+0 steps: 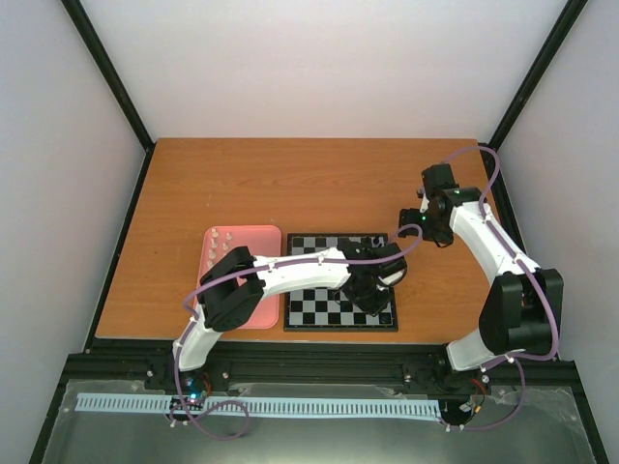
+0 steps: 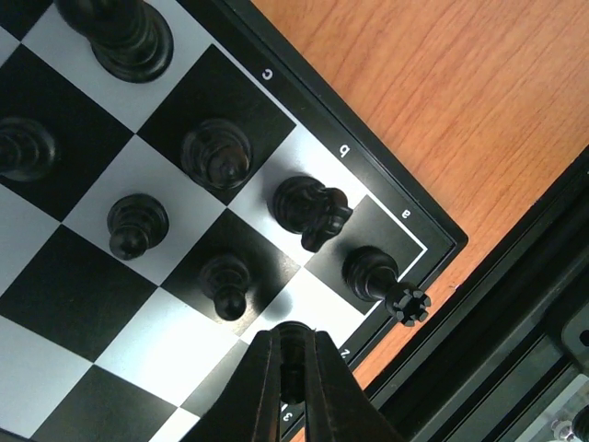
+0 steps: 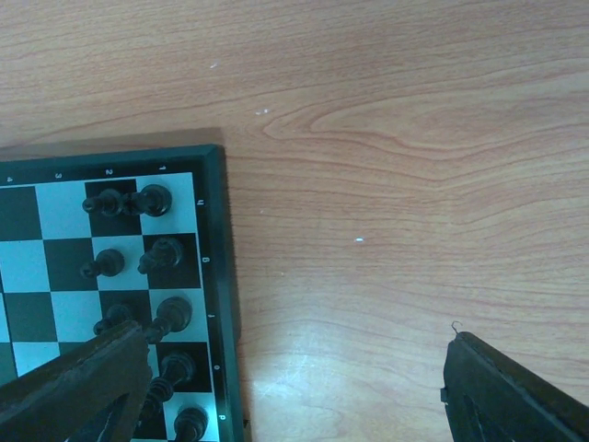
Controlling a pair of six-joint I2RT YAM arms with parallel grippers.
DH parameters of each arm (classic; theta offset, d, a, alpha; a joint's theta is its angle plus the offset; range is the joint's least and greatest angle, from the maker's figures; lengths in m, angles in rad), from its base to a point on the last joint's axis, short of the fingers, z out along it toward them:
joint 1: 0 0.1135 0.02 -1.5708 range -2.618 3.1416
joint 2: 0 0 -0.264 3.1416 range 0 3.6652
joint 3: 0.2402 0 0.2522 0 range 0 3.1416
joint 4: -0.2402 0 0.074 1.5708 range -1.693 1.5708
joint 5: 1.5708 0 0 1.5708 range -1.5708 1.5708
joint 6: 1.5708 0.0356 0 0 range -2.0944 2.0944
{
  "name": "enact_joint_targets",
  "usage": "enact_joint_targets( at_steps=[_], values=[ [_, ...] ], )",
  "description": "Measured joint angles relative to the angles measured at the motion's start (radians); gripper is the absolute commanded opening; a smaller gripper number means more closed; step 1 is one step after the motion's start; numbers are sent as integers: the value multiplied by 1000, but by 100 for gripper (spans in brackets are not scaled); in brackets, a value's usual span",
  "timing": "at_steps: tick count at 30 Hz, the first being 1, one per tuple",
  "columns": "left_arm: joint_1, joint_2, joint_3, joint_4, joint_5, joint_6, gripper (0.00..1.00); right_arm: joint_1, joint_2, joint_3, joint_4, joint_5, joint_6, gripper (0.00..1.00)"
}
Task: Set up the chess pieces on the board
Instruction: Place the chess piece on the chessboard.
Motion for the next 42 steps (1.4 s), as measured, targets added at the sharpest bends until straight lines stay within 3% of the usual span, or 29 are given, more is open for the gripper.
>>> enact_joint_targets(
  at_steps=[27,42],
  values=[
    [-16,0,-45,48,4,-27,1,-25,-8,-6,0,-5,-17,100],
    [-19,0,-66,48,15,-18,26,-26,-9,-14,0,-23,-17,100]
  ],
)
